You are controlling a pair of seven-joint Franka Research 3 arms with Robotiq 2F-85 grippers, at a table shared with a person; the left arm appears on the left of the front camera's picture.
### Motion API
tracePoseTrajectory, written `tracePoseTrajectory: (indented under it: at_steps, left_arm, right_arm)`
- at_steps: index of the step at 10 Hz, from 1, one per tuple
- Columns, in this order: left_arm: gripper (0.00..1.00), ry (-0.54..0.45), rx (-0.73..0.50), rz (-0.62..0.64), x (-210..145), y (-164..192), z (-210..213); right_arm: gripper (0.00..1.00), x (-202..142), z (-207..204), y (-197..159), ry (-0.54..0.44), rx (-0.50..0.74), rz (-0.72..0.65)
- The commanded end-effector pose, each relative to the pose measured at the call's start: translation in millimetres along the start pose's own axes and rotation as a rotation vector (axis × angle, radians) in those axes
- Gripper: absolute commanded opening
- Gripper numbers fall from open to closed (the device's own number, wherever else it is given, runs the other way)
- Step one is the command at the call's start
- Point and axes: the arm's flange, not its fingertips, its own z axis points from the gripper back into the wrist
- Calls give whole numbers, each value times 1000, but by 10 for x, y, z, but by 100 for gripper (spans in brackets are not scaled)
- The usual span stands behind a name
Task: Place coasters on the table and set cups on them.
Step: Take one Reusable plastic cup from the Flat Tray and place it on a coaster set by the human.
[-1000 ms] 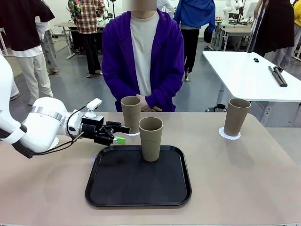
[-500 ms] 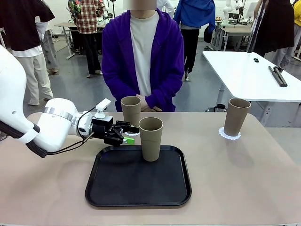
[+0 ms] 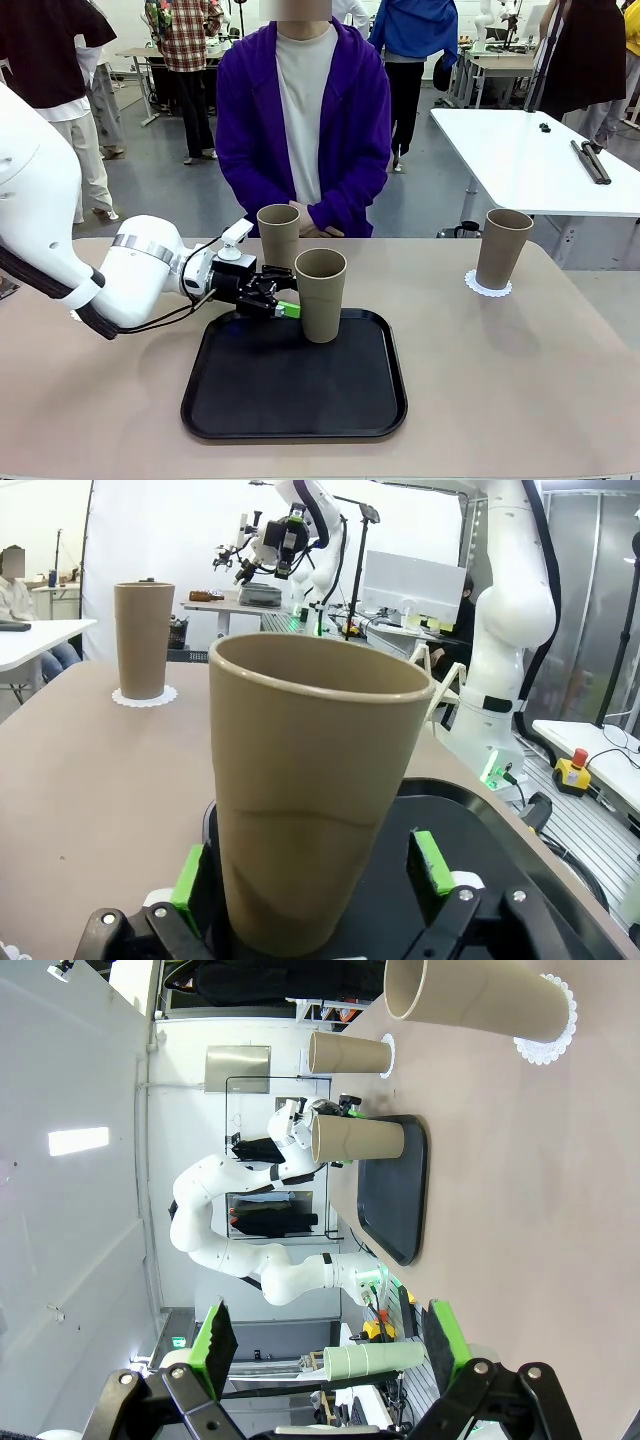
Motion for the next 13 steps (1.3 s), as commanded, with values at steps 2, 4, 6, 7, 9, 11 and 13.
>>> tracePoseTrajectory:
  at_steps: [2,4,6,7,9,11,13]
  left_arm:
    - [100,27,7,-48,-63,85,-151]
    - [100,33,-8,-47,-87,121,-237]
    - [100,43,-20,-46,-105,141,-322]
    - [100,44,-28,-48,-108,145,-366]
    - [100,50,-22,-73,-98,151,-438]
    - [72,21,-38,-93,-67,170,-403]
    - [12,23,-35,-84,-64,162,-411]
  right_arm:
    - [100,5,0,9,-7,2,-2]
    - [100,5,0,9,-7,2,-2]
    - [100,5,0,9,-7,2,-2]
    - [100,5,0,9,-7,2,-2]
    - [100,5,0,9,-7,2,-2]
    - [100,5,0,9,-7,2,-2]
    - [100,5,0,9,-7,2,-2]
